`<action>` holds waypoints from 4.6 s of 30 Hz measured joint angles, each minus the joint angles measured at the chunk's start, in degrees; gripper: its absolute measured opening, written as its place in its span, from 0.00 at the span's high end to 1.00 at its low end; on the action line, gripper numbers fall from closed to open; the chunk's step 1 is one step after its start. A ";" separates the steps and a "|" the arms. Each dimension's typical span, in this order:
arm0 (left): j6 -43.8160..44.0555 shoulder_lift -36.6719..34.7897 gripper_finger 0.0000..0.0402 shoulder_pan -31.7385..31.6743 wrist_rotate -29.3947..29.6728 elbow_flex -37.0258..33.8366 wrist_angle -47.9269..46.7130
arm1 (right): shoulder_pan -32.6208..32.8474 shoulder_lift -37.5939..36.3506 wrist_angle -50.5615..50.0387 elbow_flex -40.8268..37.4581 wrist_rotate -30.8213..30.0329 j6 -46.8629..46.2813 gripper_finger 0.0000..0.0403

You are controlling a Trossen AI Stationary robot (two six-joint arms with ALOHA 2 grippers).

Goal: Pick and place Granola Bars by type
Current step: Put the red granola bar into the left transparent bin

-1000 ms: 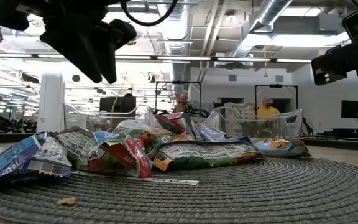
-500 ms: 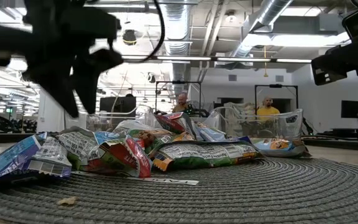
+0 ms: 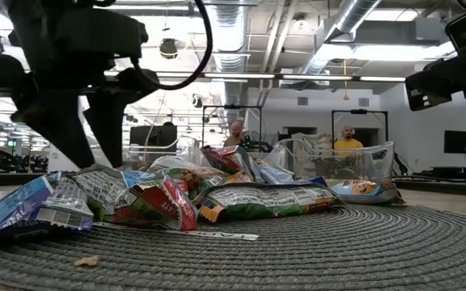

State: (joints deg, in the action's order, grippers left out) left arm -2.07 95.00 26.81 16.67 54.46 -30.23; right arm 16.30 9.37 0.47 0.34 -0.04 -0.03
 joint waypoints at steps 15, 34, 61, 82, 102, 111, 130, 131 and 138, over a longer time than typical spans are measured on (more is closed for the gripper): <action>-0.50 2.69 0.68 0.20 -2.47 0.02 2.81 | 0.01 0.36 0.11 0.00 -0.01 0.00 0.67; -0.13 3.69 0.75 0.20 -5.03 0.02 3.28 | 0.01 0.74 0.00 0.00 -0.01 0.00 0.67; 1.41 0.75 0.98 1.51 -5.62 -0.09 3.91 | 0.00 0.74 0.00 0.00 -0.01 0.00 0.67; 23.04 -14.73 1.00 -3.59 6.67 -0.04 -22.84 | 0.01 0.74 0.00 0.00 0.00 0.00 0.67; 46.99 -16.06 0.97 -19.31 2.08 -15.19 -15.26 | 0.01 0.74 0.00 0.01 -0.01 0.00 0.67; 46.23 -16.06 0.94 -20.11 3.04 -18.51 -7.36 | 0.00 0.74 0.00 0.00 -0.01 0.00 0.67; 46.21 -20.15 0.63 -22.46 -1.32 -14.76 -5.16 | 0.01 0.74 0.00 0.02 -0.01 0.00 0.67; 46.21 -20.49 0.62 -22.88 -0.50 -14.25 -5.14 | 0.00 0.74 0.00 0.02 -0.01 0.00 0.67; 45.83 -19.00 0.62 -30.04 2.44 -13.68 -5.21 | 0.01 0.74 0.00 0.01 -0.01 0.00 0.67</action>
State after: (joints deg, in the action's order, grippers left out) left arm 43.77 76.00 -3.23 19.11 40.77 -35.44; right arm 16.31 10.11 0.47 0.35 -0.05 -0.03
